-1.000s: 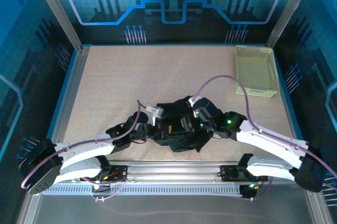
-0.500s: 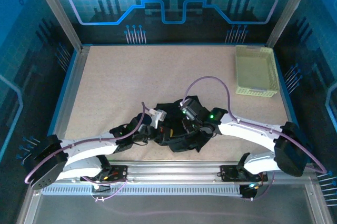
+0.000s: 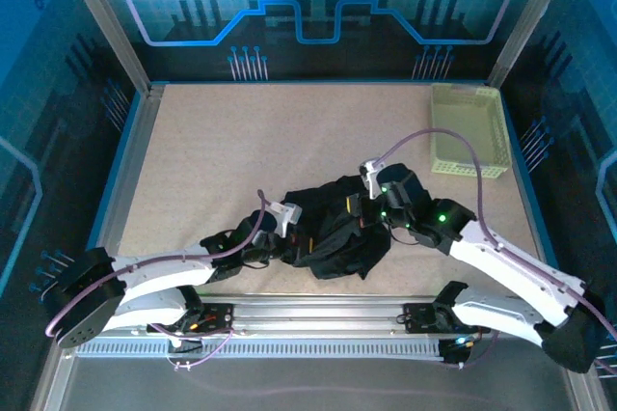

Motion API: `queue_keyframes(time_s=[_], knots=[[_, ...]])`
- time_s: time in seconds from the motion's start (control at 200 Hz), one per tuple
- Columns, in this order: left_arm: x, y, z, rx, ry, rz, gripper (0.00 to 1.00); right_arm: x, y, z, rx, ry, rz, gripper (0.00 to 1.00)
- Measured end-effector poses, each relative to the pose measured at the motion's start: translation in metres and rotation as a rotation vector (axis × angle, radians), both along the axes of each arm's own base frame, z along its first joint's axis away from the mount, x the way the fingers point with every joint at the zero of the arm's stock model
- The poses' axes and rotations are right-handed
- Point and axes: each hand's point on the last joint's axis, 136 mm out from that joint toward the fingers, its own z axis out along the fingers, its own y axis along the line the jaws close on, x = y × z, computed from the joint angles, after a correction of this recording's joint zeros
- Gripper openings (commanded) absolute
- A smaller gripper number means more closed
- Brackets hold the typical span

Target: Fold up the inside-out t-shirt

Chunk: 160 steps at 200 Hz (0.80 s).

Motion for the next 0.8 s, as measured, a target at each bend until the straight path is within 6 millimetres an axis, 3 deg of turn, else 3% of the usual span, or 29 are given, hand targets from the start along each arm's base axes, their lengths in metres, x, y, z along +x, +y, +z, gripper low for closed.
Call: queue_keyframes(time_s=[0.11, 0.17, 0.37, 0.525, 0.635, 0.8], knots=[[0.001, 0.003, -0.001, 0.011, -0.015, 0.005, 0.19, -0.001, -0.003, 0.003, 0.045, 0.008, -0.004, 0.00], [0.001, 0.004, -0.001, 0.019, -0.020, 0.009, 0.31, -0.003, -0.003, -0.004, 0.042, 0.019, -0.002, 0.00], [0.002, 0.017, -0.004, 0.095, -0.028, 0.034, 0.55, -0.031, -0.018, -0.064, -0.052, 0.075, 0.022, 0.00], [0.015, 0.017, 0.022, 0.131, -0.091, 0.061, 0.61, -0.044, -0.037, -0.098, -0.131, 0.111, -0.008, 0.00], [0.022, 0.011, 0.045, 0.161, -0.151, 0.068, 0.66, -0.043, -0.042, -0.100, -0.145, 0.103, -0.036, 0.06], [0.009, -0.011, 0.073, 0.230, -0.254, -0.005, 0.68, -0.043, -0.042, -0.099, -0.155, 0.092, -0.049, 0.16]])
